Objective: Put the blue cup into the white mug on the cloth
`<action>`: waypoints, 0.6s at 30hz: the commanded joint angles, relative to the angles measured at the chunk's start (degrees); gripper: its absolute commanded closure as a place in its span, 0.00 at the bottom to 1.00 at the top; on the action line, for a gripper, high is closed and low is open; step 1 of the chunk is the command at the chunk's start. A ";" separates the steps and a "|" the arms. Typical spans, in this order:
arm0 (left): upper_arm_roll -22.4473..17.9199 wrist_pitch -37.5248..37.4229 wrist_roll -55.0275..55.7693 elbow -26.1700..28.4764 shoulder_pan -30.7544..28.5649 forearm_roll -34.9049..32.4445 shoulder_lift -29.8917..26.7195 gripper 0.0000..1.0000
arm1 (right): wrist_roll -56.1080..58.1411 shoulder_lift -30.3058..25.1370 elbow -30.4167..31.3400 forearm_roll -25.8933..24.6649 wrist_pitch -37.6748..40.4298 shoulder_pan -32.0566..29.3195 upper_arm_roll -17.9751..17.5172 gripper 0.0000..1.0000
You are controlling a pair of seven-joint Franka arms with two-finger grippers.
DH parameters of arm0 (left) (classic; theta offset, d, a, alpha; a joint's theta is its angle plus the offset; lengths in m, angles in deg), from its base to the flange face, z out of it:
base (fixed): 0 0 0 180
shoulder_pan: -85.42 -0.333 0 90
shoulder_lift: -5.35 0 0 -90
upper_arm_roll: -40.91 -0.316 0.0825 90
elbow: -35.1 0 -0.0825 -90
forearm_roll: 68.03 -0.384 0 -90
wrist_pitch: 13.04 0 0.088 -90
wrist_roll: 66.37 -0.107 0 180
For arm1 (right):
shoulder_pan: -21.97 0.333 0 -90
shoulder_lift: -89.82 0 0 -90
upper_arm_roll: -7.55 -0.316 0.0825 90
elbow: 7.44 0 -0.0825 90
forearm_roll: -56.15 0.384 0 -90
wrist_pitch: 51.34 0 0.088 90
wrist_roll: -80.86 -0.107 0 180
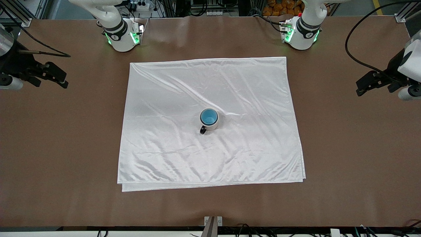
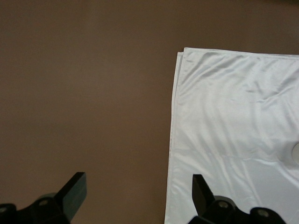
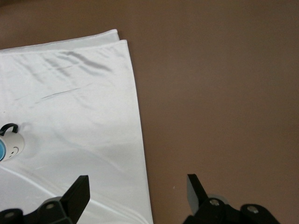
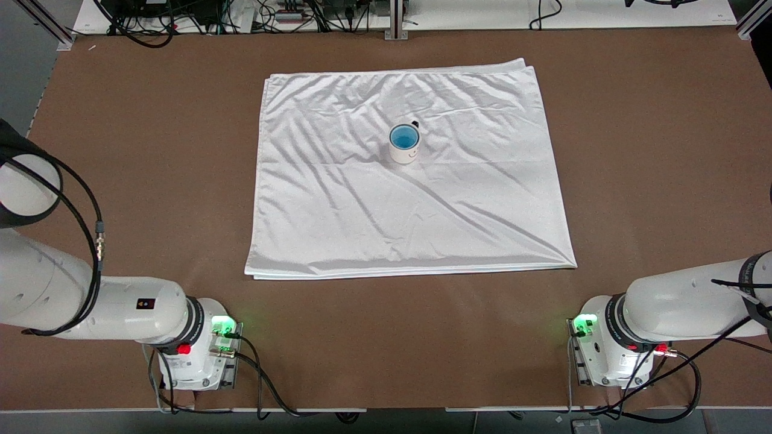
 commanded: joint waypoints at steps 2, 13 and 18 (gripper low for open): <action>0.49 0.38 -1.21 3.26 -1.07 0.64 -3.64 0.00 | 0.01 -1.49 0.43 -3.01 -1.25 -1.00 0.31 0.07; 0.40 5.29 -0.51 12.58 -1.59 1.17 -11.11 0.00 | 5.37 -1.05 -0.71 -2.13 -1.86 -1.70 2.42 0.07; 0.40 6.18 -0.51 13.38 -1.94 1.17 -11.12 0.00 | 5.46 -1.05 -0.63 -1.96 -2.47 -3.81 2.24 0.03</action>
